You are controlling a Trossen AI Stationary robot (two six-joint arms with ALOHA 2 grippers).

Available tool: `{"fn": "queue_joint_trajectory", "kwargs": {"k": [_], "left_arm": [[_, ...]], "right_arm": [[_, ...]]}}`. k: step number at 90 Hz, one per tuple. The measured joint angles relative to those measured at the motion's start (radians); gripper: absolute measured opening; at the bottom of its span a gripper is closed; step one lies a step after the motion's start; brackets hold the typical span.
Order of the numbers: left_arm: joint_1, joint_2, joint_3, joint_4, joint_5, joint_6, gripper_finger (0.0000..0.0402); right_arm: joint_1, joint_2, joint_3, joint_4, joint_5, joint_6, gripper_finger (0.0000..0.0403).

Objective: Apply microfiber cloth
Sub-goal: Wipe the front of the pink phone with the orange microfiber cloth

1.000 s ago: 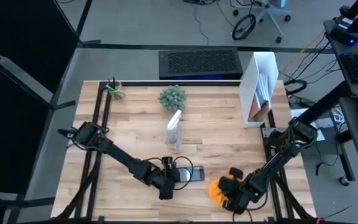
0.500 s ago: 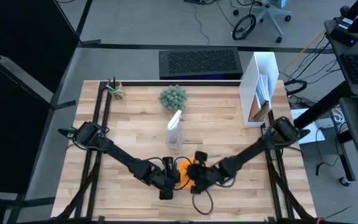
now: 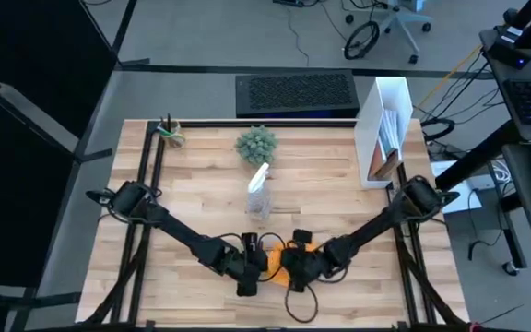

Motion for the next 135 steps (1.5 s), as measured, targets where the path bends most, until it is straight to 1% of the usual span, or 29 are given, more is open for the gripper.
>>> {"fn": "queue_joint_trajectory", "kwargs": {"k": [8, 17, 25, 29, 36, 43, 48, 53, 57, 65, 68, 79, 85, 106, 114, 117, 122, 127, 135], "left_arm": [[0.000, 0.000, 0.000, -0.001, 0.001, 0.000, 0.0000], [0.000, 0.000, 0.000, 0.000, 0.000, 0.000, 0.0000], [0.000, 0.000, 0.000, 0.000, 0.000, 0.000, 0.0000], [0.000, 0.000, -0.001, 0.001, 0.000, 0.000, 0.0000], [0.000, 0.000, -0.001, 0.003, 0.000, 0.000, 0.0000], [0.000, 0.000, -0.001, 0.002, 0.000, 0.000, 0.0000], [0.000, 0.000, -0.001, 0.003, 0.000, 0.000, 0.0000], [0.000, 0.000, -0.002, 0.003, 0.000, 0.000, 0.0000], [0.000, 0.000, -0.002, 0.003, 0.000, -0.001, 0.0000], [-0.001, 0.000, -0.002, 0.002, 0.000, 0.000, 0.0000], [-0.001, 0.000, -0.002, 0.000, 0.000, 0.000, 0.0000], [-0.002, 0.000, -0.002, -0.004, 0.000, 0.000, 0.0000], [-0.002, 0.000, -0.002, -0.005, 0.000, 0.000, 0.0000], [-0.002, 0.000, -0.002, -0.006, 0.000, 0.000, 0.0000], [-0.001, 0.000, -0.002, -0.006, 0.000, 0.000, 0.0000], [-0.001, 0.000, -0.002, -0.006, 0.000, 0.000, 0.0000], [-0.002, 0.000, -0.002, -0.005, 0.000, 0.000, 0.0000], [-0.002, 0.000, -0.002, -0.005, 0.001, 0.000, 0.0000], [-0.002, 0.000, -0.002, -0.005, 0.000, 0.000, 0.0000]], "right_arm": [[0.039, -0.031, -0.002, -0.106, -0.001, 0.046, 0.0010], [0.067, -0.084, -0.011, -0.207, -0.030, 0.077, 0.0010], [0.071, -0.136, -0.020, -0.217, -0.023, 0.086, 0.0010], [0.067, -0.155, -0.024, -0.169, 0.022, 0.074, 0.0011], [0.042, -0.177, -0.015, 0.006, 0.119, -0.016, 0.0011], [0.003, -0.163, -0.013, 0.150, 0.150, -0.138, 0.0011], [-0.030, -0.129, -0.014, 0.228, 0.147, -0.191, 0.0011], [-0.063, -0.093, -0.016, 0.270, 0.131, -0.208, 0.0011], [-0.088, -0.067, -0.016, 0.300, 0.097, -0.207, 0.0011], [-0.125, -0.007, -0.014, 0.309, -0.010, -0.178, 0.0011], [-0.129, 0.013, -0.013, 0.315, -0.019, -0.173, 0.0011], [-0.118, 0.023, -0.002, 0.212, -0.028, -0.118, 0.0011], [-0.099, 0.005, -0.003, 0.091, -0.032, -0.096, 0.0011], [-0.002, -0.072, -0.005, -0.229, -0.037, 0.013, 0.0011], [0.030, -0.113, -0.015, -0.352, -0.089, 0.057, 0.0011], [0.038, -0.124, -0.018, -0.357, -0.076, 0.074, 0.0011], [0.039, -0.158, -0.019, -0.352, -0.093, 0.104, 0.0011], [0.045, -0.187, -0.012, -0.289, -0.032, 0.109, 0.0011], [0.043, -0.204, 0.001, -0.079, 0.092, 0.021, 0.0011]]}}
